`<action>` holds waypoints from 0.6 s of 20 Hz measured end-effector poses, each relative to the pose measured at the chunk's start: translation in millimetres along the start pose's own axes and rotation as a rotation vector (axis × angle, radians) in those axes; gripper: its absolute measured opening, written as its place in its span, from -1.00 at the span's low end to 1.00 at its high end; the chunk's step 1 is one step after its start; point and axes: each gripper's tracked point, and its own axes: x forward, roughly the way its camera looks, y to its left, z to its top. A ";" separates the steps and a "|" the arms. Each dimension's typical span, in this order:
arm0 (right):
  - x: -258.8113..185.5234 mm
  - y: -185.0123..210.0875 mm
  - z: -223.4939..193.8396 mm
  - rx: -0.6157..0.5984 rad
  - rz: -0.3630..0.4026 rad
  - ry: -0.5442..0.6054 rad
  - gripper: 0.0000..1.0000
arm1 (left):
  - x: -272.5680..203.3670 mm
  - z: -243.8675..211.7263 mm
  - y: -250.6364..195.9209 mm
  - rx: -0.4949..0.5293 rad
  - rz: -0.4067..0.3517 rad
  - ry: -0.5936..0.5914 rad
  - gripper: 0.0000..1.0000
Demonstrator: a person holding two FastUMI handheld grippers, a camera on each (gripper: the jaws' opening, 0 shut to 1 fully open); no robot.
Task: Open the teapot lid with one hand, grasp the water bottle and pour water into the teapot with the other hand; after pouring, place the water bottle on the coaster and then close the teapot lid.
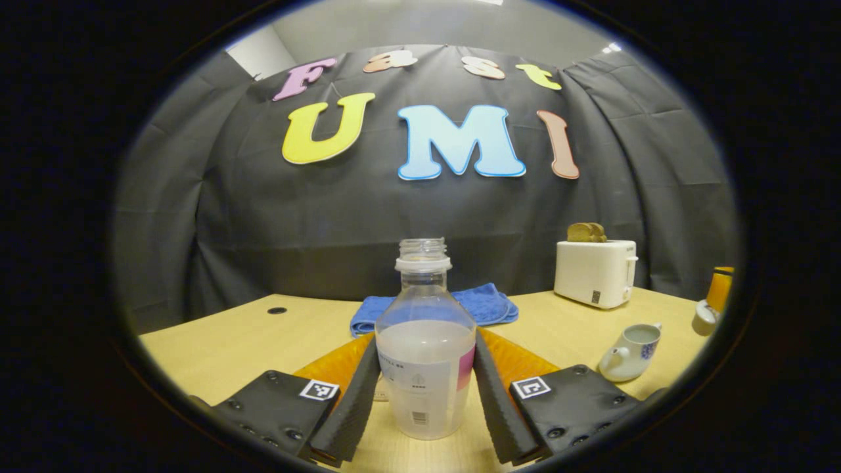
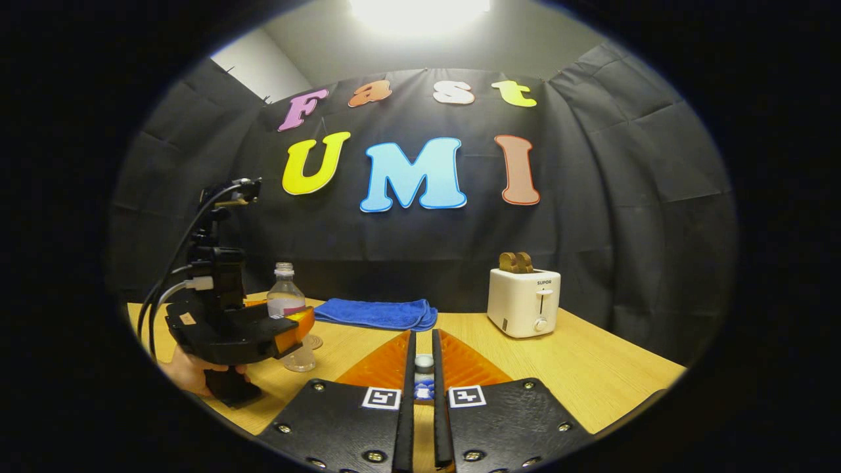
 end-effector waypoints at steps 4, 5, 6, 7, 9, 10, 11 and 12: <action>-42.2 7.7 -11.3 0.054 0.044 0.052 -0.75 | -6.7 4.1 -12.5 0.073 -0.014 0.005 0.71; -52.0 6.8 -13.3 0.053 0.043 0.056 -0.75 | -8.2 6.4 -15.7 0.105 -0.016 0.001 0.71; -61.0 6.0 -15.1 0.052 0.040 0.058 -0.75 | -9.6 10.1 -19.9 0.143 -0.019 -0.003 0.71; -70.0 4.2 -18.2 0.057 0.039 0.067 -0.75 | -12.6 11.9 -23.8 0.185 -0.025 -0.009 0.70; -85.1 3.8 -20.1 0.086 0.040 0.076 -0.75 | -17.6 21.7 -32.0 0.273 -0.034 -0.032 0.72; -91.6 1.5 -23.3 0.087 0.030 0.077 -0.75 | -20.2 27.7 -36.6 0.319 -0.040 -0.048 0.72; -97.2 -0.6 -24.3 0.082 0.023 0.077 -0.75 | -22.2 31.2 -41.5 0.368 -0.043 -0.060 0.72; -102.3 -0.5 -25.7 0.079 0.020 0.077 -0.75 | -24.5 34.2 -46.6 0.422 -0.050 -0.071 0.72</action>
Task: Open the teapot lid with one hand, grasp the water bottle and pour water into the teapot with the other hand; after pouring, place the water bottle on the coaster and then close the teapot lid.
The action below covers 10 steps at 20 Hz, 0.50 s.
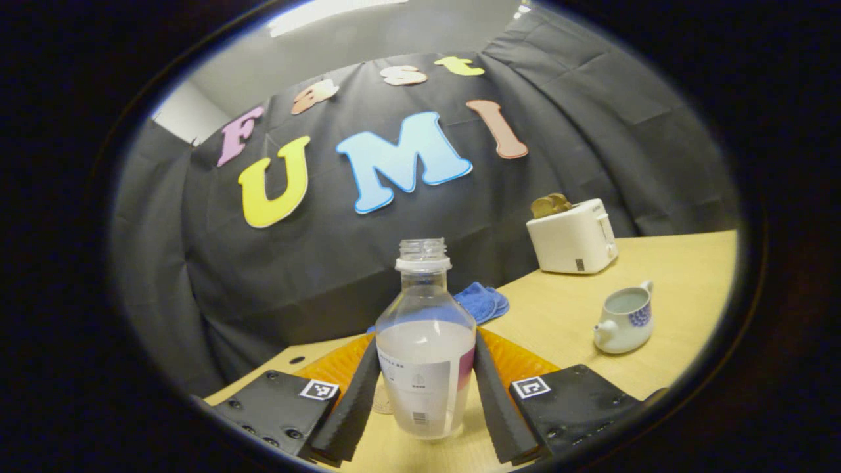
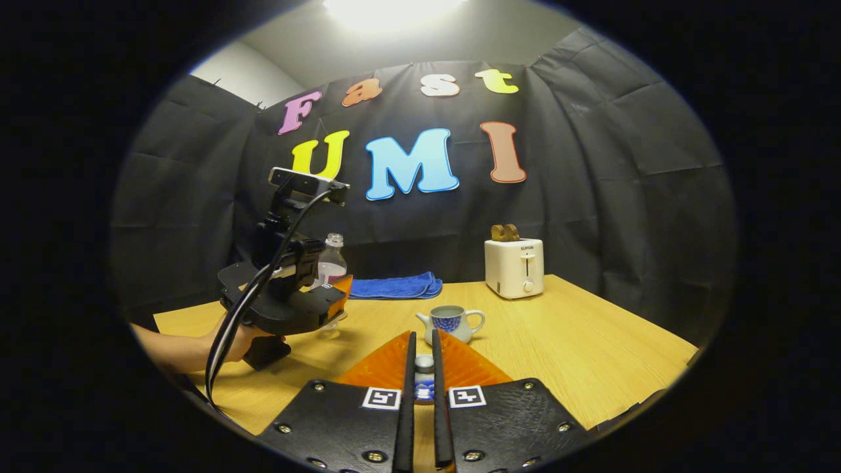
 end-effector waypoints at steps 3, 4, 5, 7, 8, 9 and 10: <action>-12.4 -6.2 -9.3 0.002 -0.015 0.011 -0.75 | -2.1 8.4 -18.2 0.122 -0.034 -0.020 0.67; -16.1 -7.6 -12.8 0.009 -0.019 0.016 -0.75 | -1.8 11.5 -23.4 0.157 -0.039 -0.029 0.67; -20.9 -9.8 -17.7 0.015 -0.025 0.025 -0.75 | -2.0 12.7 -27.8 0.193 -0.043 -0.033 0.66; -26.5 -12.6 -22.5 0.020 -0.032 0.033 -0.75 | 2.5 14.2 -37.8 0.303 -0.045 -0.034 0.66; -28.2 -12.4 -25.8 0.023 -0.031 0.040 -0.75 | 5.5 12.9 -43.2 0.356 -0.052 -0.029 0.66; -30.1 -12.5 -26.9 0.026 -0.029 0.043 -0.75 | 7.0 11.7 -49.4 0.405 -0.054 -0.022 0.66; -31.4 -12.8 -27.4 0.030 -0.026 0.043 -0.75 | 9.9 9.2 -53.1 0.456 -0.053 -0.011 0.66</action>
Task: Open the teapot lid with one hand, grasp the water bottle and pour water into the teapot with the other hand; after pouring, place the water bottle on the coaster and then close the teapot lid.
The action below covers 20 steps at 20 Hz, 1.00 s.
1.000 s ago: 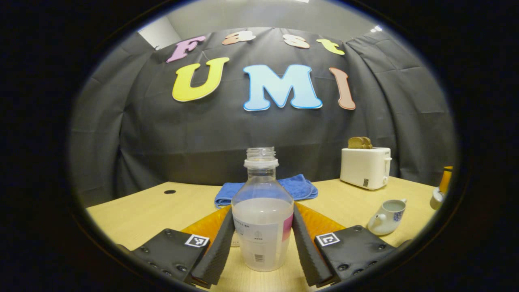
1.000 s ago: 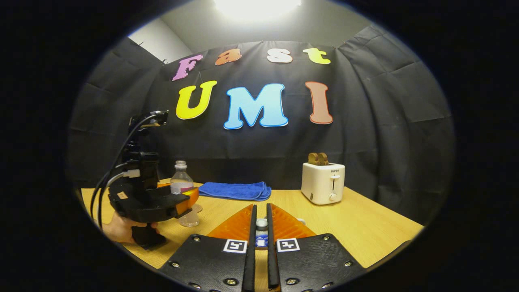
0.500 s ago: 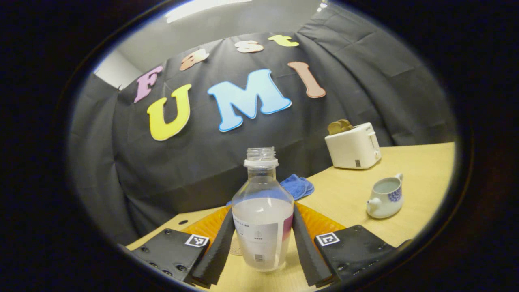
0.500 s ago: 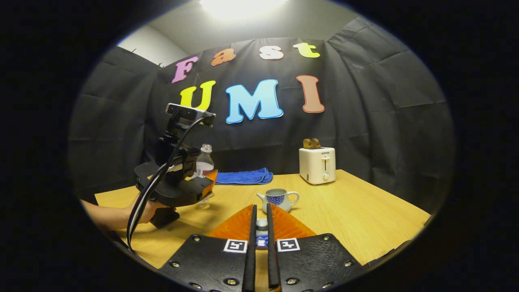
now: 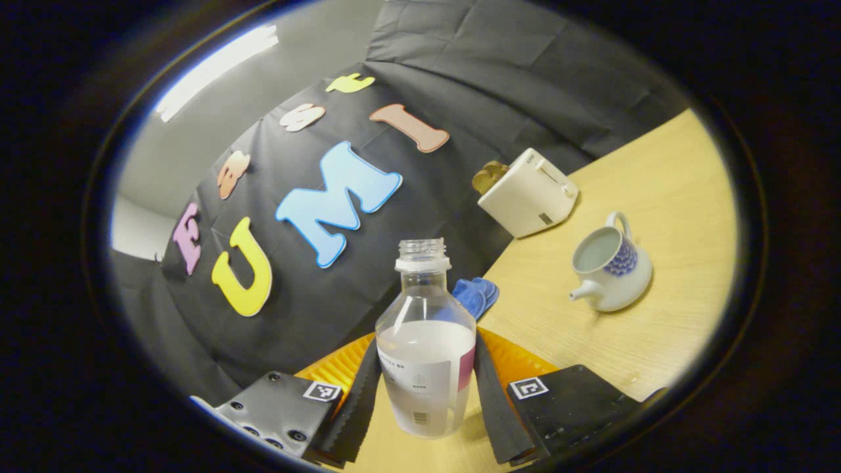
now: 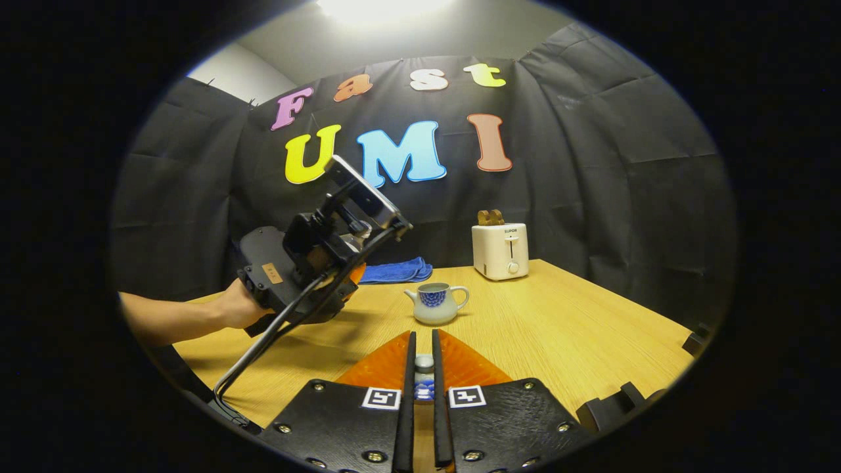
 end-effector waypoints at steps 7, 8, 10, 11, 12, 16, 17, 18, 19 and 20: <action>-1.9 -8.3 -1.7 0.006 -0.015 -0.002 -0.75 | 6.4 17.4 -41.1 0.226 -0.074 -0.009 0.66; -2.3 -9.1 -1.7 0.010 -0.016 -0.003 -0.75 | 8.9 20.5 -47.9 0.258 -0.089 -0.010 0.66; -1.5 -9.2 -2.4 0.016 -0.015 0.000 -0.75 | 10.2 20.8 -55.8 0.326 -0.108 0.001 0.66; -1.9 -9.0 -2.6 0.018 -0.014 0.002 -0.75 | 9.4 19.5 -56.0 0.343 -0.119 0.003 0.66; -2.4 -9.1 -3.8 0.018 -0.012 0.003 -0.75 | 8.3 19.3 -59.0 0.355 -0.133 0.009 0.67; -2.5 -12.1 -6.0 0.023 -0.018 0.012 -0.75 | 14.6 19.3 -73.9 0.442 -0.157 0.022 0.67; -2.6 -13.0 -7.6 0.021 -0.021 0.013 -0.75 | 14.3 22.2 -76.1 0.463 -0.157 0.017 0.66; -3.2 -13.6 -7.2 0.021 -0.022 0.011 -0.75 | 13.5 24.4 -79.2 0.482 -0.163 0.013 0.66; -3.2 -14.1 -7.5 0.021 -0.023 0.012 -0.75 | 11.9 25.0 -81.6 0.503 -0.171 0.014 0.66; -3.4 -14.2 -7.7 0.022 -0.023 0.014 -0.75 | 11.2 24.9 -81.9 0.524 -0.174 0.017 0.66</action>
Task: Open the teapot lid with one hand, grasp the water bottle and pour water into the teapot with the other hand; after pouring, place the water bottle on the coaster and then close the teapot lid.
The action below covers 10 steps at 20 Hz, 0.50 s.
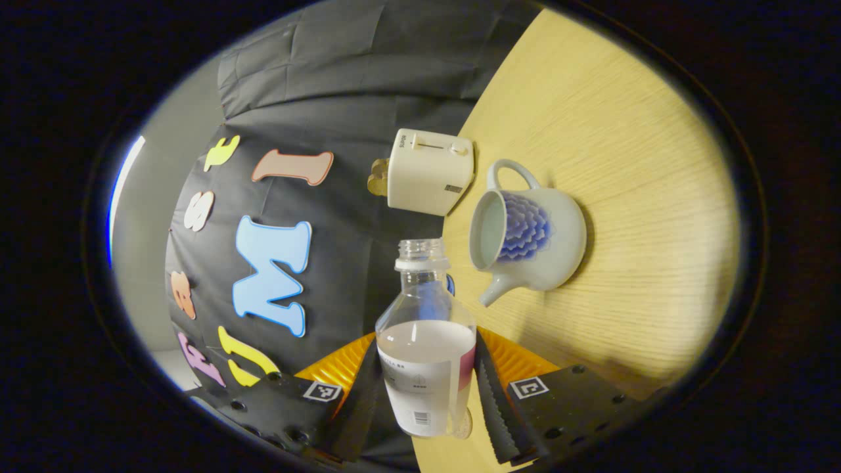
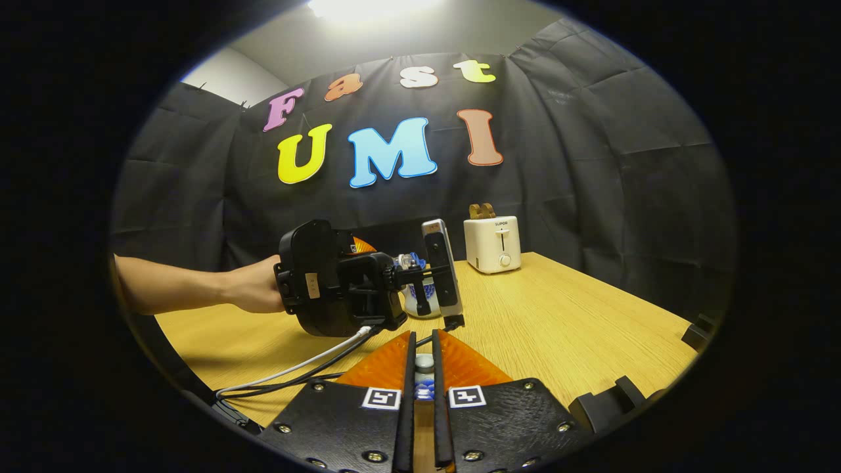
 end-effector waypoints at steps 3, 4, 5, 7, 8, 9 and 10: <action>0.1 0.6 -0.5 0.001 0.001 0.001 -0.75 | 1.7 -1.3 -0.8 0.039 -0.006 0.013 0.67; 0.1 0.5 -0.3 0.000 0.000 0.002 -0.75 | 3.2 -1.4 -1.2 0.045 -0.014 0.019 0.67; -0.1 0.2 -1.3 0.002 0.001 0.003 -0.75 | 4.8 -2.0 -1.3 0.059 -0.019 0.026 0.67; 0.7 0.3 -1.5 0.004 0.002 0.007 -0.75 | 8.3 -2.6 -0.1 0.098 -0.023 0.036 0.67; 0.8 0.6 -0.9 0.004 0.003 0.007 -0.75 | 6.9 -1.9 -0.8 0.116 -0.027 0.038 0.67; 0.4 0.8 -1.1 0.004 0.003 0.006 -0.75 | 5.9 -0.7 -2.3 0.130 -0.035 0.039 0.67; 0.3 0.4 -1.1 0.002 0.002 0.007 -0.75 | 4.3 0.8 -3.1 0.145 -0.044 0.039 0.67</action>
